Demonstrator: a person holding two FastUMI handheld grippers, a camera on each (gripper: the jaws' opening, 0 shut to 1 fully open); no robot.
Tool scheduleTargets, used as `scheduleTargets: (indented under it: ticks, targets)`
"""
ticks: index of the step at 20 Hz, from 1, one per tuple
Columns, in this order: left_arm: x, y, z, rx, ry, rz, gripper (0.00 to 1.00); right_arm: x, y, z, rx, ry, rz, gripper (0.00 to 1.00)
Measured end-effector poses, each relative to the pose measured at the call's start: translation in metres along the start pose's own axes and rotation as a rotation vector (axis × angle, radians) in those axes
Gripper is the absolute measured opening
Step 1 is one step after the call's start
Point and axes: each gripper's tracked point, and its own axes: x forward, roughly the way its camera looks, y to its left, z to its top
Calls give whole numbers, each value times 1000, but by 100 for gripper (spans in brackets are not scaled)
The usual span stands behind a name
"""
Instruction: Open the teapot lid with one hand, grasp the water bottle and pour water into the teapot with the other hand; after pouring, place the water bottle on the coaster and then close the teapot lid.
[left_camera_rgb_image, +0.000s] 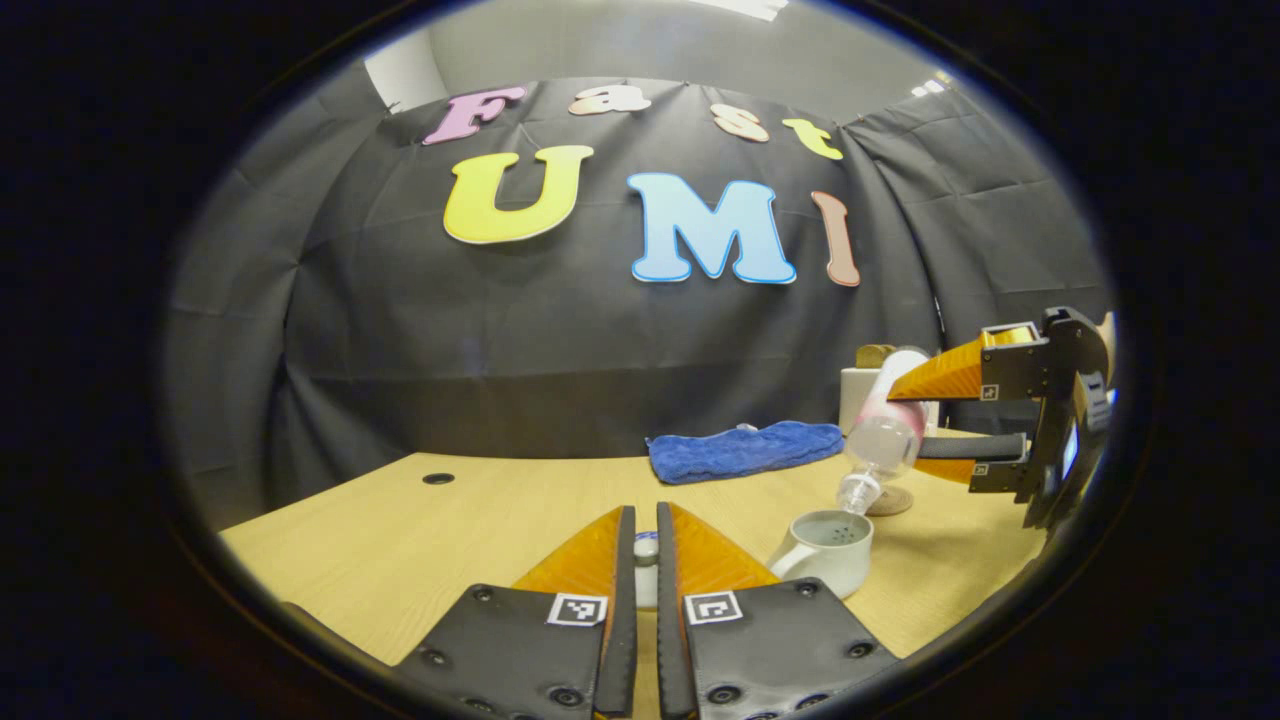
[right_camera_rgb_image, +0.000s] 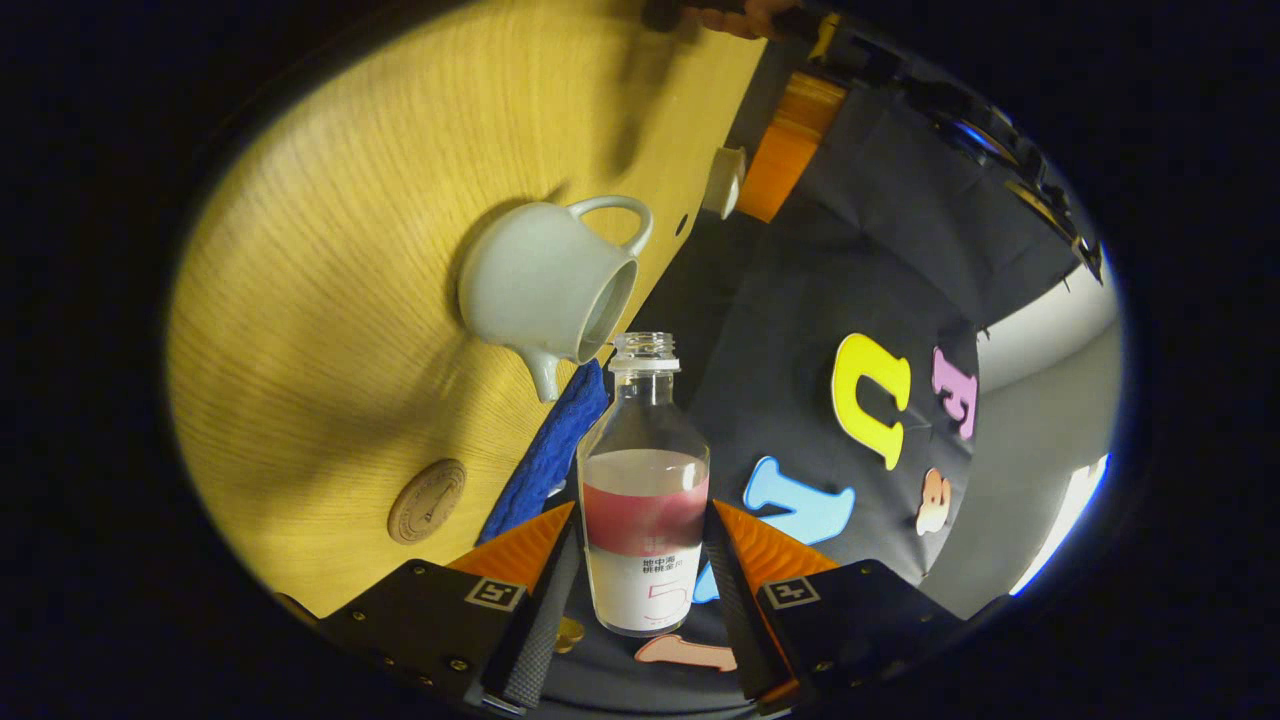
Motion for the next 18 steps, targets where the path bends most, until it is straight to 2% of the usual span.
scheduleTargets:
  ticks: [2,7,9,10,11,12,18]
  targets:
    - [0,0,0,0,0,0,14,-5,5,-3,134,19,18,71]
    - [0,0,1,0,1,0,14,-10,10,-7,478,63,41,71]
    - [0,0,1,0,1,0,18,-9,11,-10,582,75,47,71]
    - [0,1,0,0,0,3,14,-10,13,-11,629,80,49,71]
    - [1,1,1,0,0,4,18,-9,14,-12,673,85,50,69]
    - [0,1,0,0,0,4,18,-8,15,-14,713,89,52,71]
    - [-1,1,1,0,1,4,18,0,23,-22,1028,139,79,72]
